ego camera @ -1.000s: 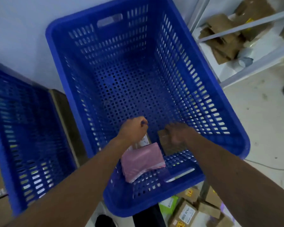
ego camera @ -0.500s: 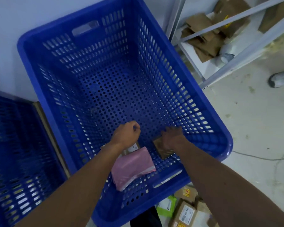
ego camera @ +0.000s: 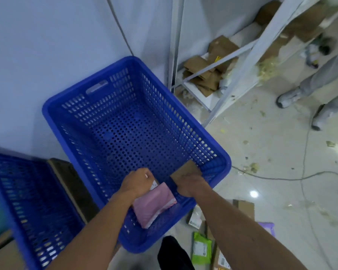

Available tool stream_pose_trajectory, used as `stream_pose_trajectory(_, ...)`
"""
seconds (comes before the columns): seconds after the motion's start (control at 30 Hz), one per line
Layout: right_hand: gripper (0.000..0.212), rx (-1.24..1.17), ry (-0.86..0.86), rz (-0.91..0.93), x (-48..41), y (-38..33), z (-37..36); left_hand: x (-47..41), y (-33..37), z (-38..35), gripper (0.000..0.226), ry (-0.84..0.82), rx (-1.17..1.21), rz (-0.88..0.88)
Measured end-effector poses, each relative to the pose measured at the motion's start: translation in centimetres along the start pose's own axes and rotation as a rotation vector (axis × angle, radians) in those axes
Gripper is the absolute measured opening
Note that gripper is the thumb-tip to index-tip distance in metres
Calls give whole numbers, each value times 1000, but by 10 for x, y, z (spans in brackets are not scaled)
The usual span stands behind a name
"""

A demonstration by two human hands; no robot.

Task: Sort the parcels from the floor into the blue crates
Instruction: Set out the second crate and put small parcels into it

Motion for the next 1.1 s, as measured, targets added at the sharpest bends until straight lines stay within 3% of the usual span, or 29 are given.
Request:
stream_pose_trajectory(0.2, 42, -169, 404, -47, 107, -14, 3, 88, 2, 23, 21, 69, 7, -76)
stream_pose_trajectory(0.3, 47, -252, 499, -94, 174, -17, -14, 143, 0, 30, 23, 130, 13, -136)
stream_pose_trajectory(0.7, 50, -462, 495, -311, 368, -6, -150, 312, 9, -8, 26, 133, 48, -295)
stream_pose_trajectory(0.9, 47, -546, 519, -371, 417, 25, -225, 349, 40, -87, 17, 40, 23, -367)
stream_pose_trajectory(1.1, 52, -604, 490, -362, 439, 80, -315, 367, 75, -199, 25, -36, -8, -298)
Point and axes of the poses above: each hand's wrist, its own x-axis away from the middle knuckle, its own z-axis out of the back of the hand, y = z × x, the point moved 4 cm from there along -x, towards the middle knuckle, and after that the axes turned 5 degrees about z, right-handed, at the moved point
